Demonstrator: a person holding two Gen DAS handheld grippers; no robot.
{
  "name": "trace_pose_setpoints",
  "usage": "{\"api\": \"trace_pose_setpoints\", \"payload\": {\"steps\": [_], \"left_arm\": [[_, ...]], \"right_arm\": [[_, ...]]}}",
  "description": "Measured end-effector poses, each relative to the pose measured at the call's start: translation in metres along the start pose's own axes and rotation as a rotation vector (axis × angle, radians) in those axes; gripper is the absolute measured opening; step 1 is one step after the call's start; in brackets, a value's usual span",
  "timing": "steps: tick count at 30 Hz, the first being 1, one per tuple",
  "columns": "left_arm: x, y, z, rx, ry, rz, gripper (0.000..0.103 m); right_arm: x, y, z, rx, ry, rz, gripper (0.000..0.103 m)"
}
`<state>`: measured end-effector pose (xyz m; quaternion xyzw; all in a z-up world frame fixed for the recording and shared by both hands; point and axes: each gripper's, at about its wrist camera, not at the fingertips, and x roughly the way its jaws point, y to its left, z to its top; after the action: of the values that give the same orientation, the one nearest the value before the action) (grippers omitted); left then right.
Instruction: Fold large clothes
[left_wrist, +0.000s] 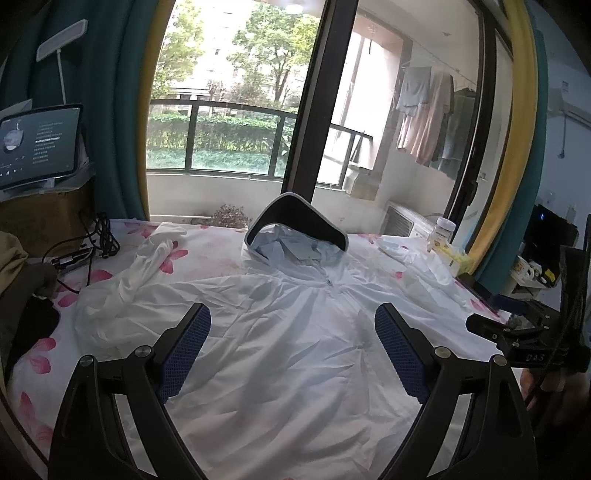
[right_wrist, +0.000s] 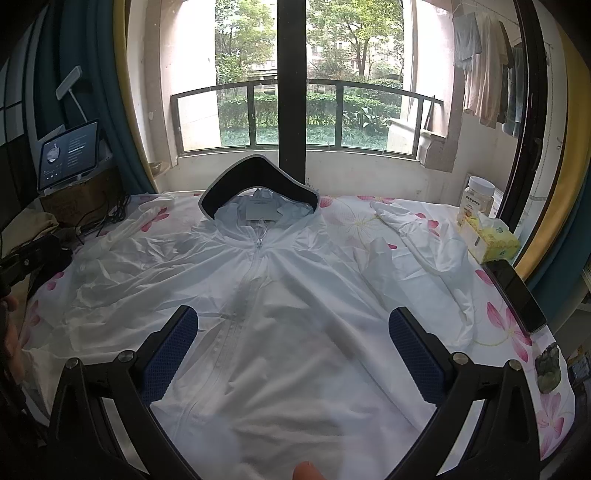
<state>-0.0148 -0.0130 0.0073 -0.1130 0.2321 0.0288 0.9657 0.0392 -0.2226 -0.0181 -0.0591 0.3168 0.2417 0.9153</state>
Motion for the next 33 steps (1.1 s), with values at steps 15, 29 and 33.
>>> {"api": "trace_pose_setpoints", "payload": {"steps": [15,29,33], "left_arm": [[0.008,0.002,0.004,-0.014,-0.004,-0.016,0.092],[0.019,0.000,0.008,-0.018,0.003,-0.051,0.092],[0.028,-0.001,0.009,-0.012,0.020,-0.057,0.092]], "right_arm": [[0.007,-0.004,0.005,0.003,0.010,0.005,0.102],[0.018,-0.006,0.007,0.002,0.027,0.014,0.102],[0.024,-0.009,0.008,0.002,0.035,0.014,0.102]]}}
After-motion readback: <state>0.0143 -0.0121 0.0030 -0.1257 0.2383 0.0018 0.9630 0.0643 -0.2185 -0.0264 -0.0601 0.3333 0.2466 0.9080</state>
